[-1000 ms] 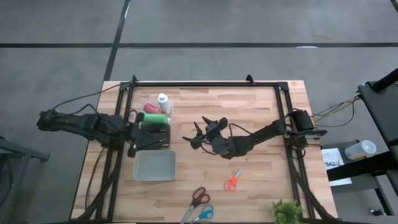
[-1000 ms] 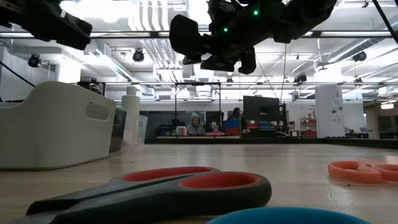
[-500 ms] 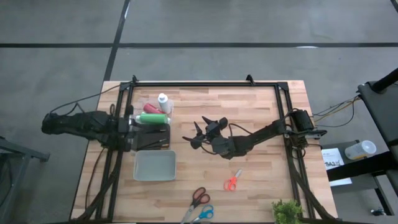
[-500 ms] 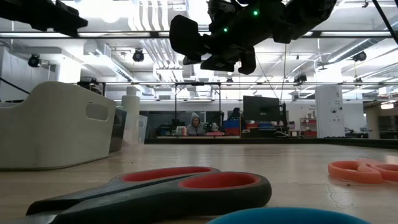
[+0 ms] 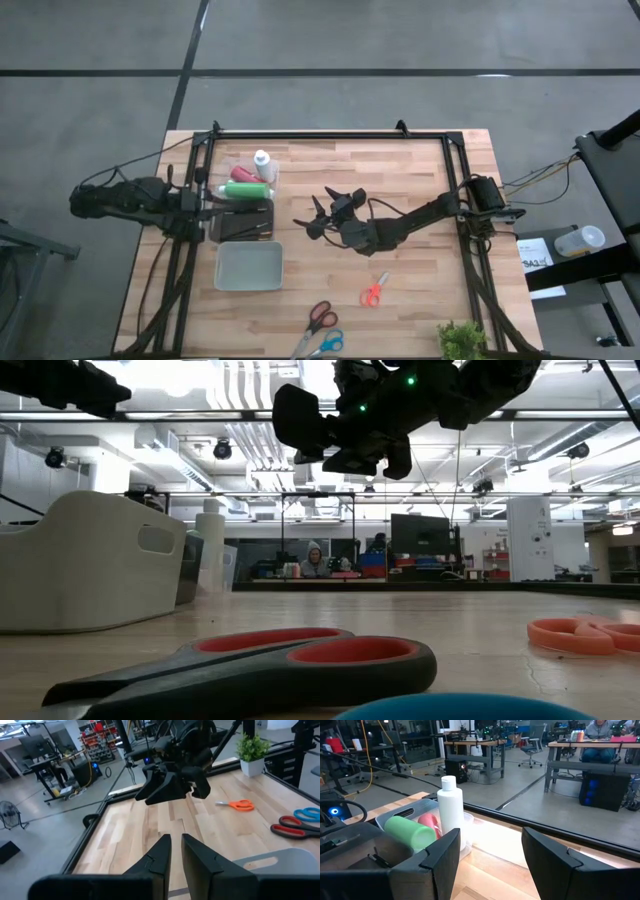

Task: Pick & Place Paint Supplies
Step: Put the black scissors into the gray bin

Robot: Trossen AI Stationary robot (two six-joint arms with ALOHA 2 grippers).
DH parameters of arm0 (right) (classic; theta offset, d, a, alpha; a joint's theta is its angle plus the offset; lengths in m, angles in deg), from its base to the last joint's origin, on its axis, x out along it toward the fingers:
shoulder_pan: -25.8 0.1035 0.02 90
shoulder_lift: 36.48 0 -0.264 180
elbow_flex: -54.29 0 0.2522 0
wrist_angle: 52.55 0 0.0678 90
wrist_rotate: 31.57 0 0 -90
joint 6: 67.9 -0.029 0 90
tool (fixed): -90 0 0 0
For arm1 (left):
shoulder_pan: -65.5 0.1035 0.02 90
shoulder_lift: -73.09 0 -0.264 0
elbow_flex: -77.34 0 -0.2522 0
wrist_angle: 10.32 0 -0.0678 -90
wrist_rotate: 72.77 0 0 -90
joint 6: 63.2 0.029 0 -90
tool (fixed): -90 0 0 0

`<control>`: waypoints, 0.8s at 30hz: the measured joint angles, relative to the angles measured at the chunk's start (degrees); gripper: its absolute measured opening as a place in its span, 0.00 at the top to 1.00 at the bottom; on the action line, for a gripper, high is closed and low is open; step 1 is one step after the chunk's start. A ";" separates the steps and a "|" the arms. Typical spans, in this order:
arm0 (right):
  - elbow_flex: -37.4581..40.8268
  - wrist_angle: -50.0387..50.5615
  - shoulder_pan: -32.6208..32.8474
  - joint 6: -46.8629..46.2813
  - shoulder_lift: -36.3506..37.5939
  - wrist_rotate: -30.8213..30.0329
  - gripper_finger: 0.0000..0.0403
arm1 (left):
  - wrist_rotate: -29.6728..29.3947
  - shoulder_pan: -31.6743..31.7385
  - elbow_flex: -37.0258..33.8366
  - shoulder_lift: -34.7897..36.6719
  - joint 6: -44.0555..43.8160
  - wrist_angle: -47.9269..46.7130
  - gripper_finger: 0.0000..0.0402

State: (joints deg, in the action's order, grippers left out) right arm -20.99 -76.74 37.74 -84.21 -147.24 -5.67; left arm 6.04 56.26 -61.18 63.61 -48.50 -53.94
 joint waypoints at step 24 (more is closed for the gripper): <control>0.00 0.00 0.03 0.35 0.00 -0.23 0.49 | 0.23 -0.04 0.00 -0.01 -0.17 -1.03 0.87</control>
State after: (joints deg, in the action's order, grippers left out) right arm -20.99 -76.74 37.77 -83.86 -147.24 -5.89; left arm 6.26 56.22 -61.18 63.60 -48.67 -54.98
